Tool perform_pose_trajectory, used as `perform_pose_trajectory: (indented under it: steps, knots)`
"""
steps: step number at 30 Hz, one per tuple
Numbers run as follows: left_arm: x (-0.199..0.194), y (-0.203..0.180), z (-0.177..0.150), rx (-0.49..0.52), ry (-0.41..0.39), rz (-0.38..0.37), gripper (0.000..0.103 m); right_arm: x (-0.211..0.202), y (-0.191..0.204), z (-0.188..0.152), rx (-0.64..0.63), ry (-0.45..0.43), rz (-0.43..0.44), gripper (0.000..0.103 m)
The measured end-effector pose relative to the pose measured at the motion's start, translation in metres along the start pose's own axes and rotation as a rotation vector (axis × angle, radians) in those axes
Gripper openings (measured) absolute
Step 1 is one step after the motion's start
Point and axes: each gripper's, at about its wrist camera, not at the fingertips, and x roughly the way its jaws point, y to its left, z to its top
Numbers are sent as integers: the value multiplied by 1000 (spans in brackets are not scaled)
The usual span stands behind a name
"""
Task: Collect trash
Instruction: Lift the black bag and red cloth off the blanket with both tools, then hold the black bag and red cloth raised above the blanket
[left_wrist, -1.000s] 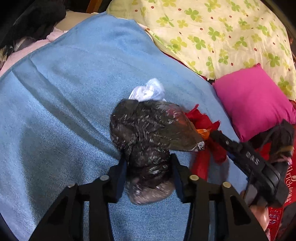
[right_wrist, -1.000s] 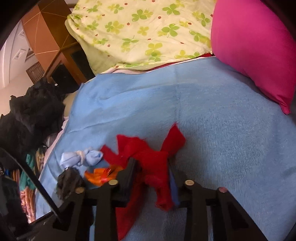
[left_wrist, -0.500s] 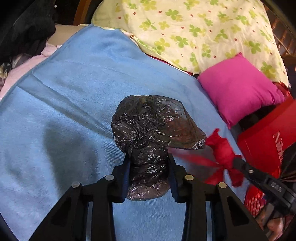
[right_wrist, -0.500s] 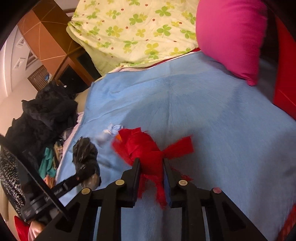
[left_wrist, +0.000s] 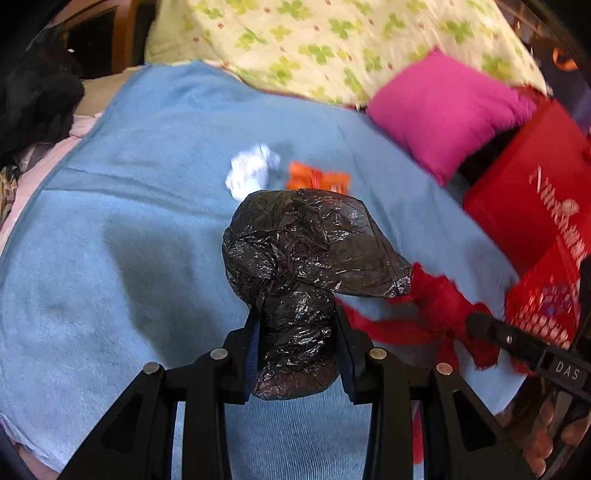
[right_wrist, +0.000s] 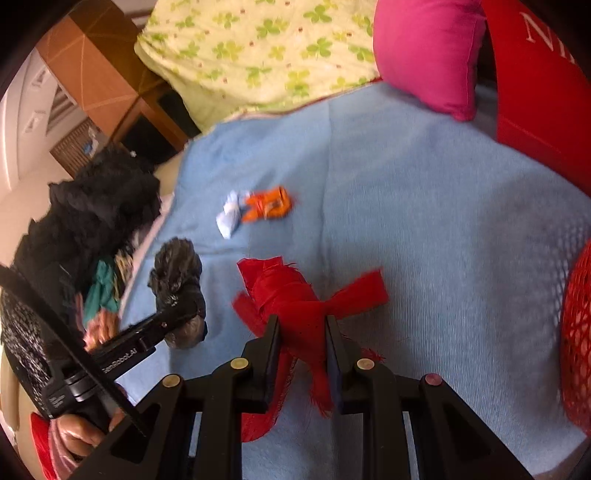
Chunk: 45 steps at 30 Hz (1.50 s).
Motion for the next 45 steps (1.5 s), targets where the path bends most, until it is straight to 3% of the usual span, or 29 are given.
perform_pose_trajectory:
  steps: [4,7,8,9,10,11,15,17,18,19,20,22,26,33,40,45]
  knots:
    - [19,5,-2,-12,80,11,40,14,-5,1,14,60,-23,28]
    - [20,9,3,-47,85,-7,44,13,-5,4,17,69,-16,33]
    - [19,8,3,-49,86,-9,50,13,-5,4,17,66,-15,36]
    - [19,8,4,-53,86,-2,58,13,-4,5,16,65,-14,46]
    - [18,8,4,-58,81,4,60,13,-3,5,12,65,-13,64]
    - [18,8,6,-59,79,5,60,13,-1,5,4,54,-16,67]
    - [16,5,5,-60,74,7,60,19,9,2,-56,44,-35,64]
    - [14,5,3,-53,68,15,60,24,11,0,-77,58,-38,49]
    - [14,4,3,-47,66,17,60,31,13,-2,-93,86,-46,35]
    - [14,4,2,-41,62,17,57,34,14,-4,-100,94,-57,34]
    - [15,4,2,-35,59,13,45,34,15,-5,-107,87,-66,32]
    - [11,2,0,-17,50,9,41,26,17,-4,-121,51,-68,27]
    - [2,-3,2,5,12,18,39,-2,14,2,-114,-71,-87,26]
    - [-36,-21,8,37,-135,59,38,-48,5,9,-65,-246,-96,26]
    - [-62,-47,5,118,-253,173,39,-84,1,7,-39,-398,-86,26]
    - [-64,-57,3,171,-295,241,39,-96,1,7,-28,-442,-68,26]
